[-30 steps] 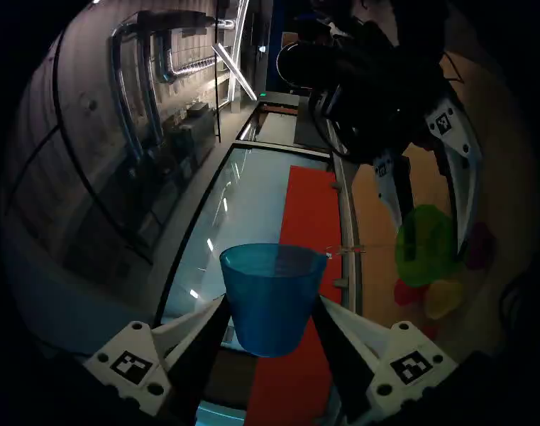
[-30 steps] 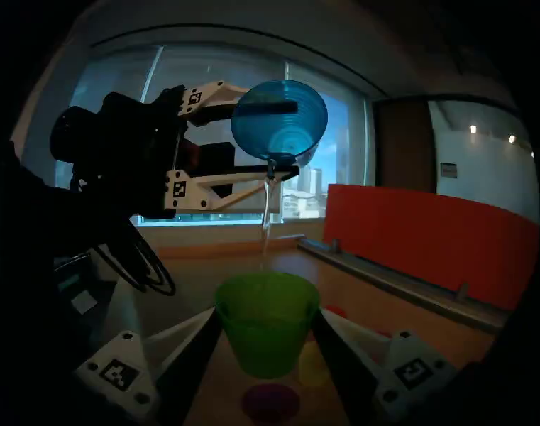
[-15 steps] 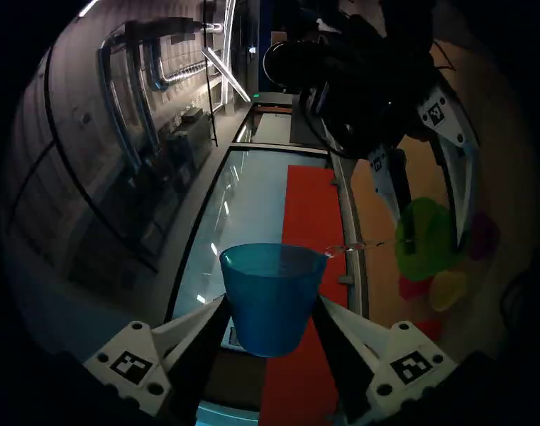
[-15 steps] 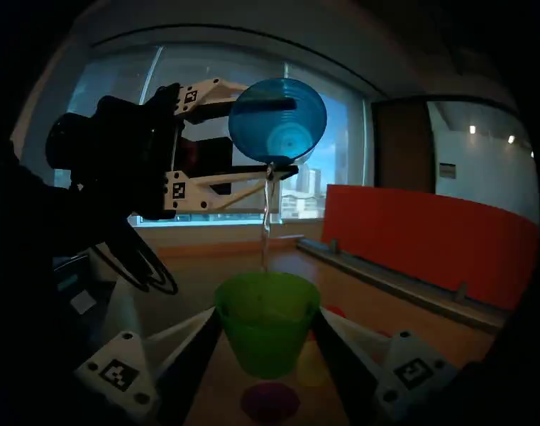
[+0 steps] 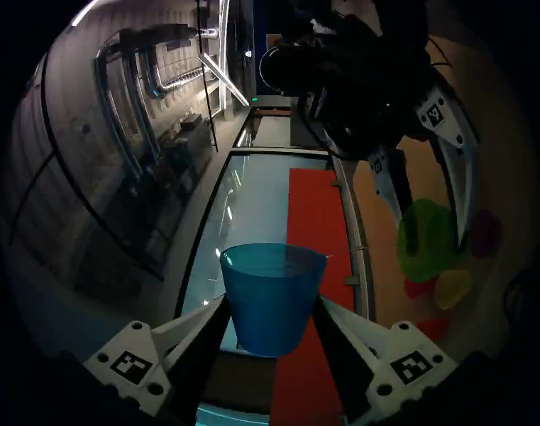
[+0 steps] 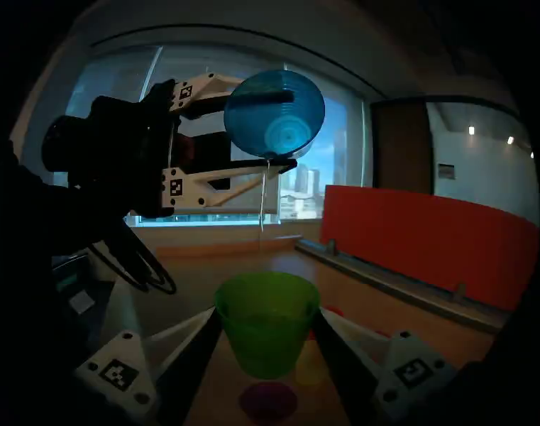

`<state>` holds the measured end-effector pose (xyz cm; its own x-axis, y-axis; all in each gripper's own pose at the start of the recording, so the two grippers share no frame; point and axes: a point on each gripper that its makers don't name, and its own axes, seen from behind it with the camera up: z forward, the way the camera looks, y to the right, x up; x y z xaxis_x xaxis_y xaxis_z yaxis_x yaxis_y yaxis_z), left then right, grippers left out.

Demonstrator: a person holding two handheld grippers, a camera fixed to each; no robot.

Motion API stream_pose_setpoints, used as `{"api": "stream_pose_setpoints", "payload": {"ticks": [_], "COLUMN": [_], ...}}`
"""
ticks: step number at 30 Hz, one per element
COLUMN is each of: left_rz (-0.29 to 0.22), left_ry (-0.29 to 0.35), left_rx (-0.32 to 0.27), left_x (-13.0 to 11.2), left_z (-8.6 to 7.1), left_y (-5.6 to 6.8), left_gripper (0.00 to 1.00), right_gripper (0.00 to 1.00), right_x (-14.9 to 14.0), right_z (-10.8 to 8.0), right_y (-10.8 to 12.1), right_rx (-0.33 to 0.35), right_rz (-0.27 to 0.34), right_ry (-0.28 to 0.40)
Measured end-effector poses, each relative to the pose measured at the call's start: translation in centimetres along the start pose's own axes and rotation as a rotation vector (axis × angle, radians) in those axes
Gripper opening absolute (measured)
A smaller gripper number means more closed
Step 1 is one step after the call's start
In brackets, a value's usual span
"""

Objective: Pour water

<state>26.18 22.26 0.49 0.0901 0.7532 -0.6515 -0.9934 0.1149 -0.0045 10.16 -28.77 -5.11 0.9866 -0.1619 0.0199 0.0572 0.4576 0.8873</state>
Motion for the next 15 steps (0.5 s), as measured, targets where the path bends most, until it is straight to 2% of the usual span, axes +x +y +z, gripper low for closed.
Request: {"api": "stream_pose_setpoints", "payload": {"ticks": [8, 15], "left_rz": [0.032, 0.034], "left_ry": [0.005, 0.005], "left_rx": [0.011, 0.011], "left_x": [0.52, 0.71], "left_z": [0.01, 0.04], "left_y": [-0.16, -0.16], "left_gripper": [0.79, 0.79], "right_gripper": [0.88, 0.88], "right_x": [0.22, 0.10], "right_z": [-0.08, -0.20], "right_y": [0.01, 0.17], "right_rx": [-0.001, -0.003], "right_rz": [-0.001, -0.001], "right_ry": [0.003, 0.004]}}
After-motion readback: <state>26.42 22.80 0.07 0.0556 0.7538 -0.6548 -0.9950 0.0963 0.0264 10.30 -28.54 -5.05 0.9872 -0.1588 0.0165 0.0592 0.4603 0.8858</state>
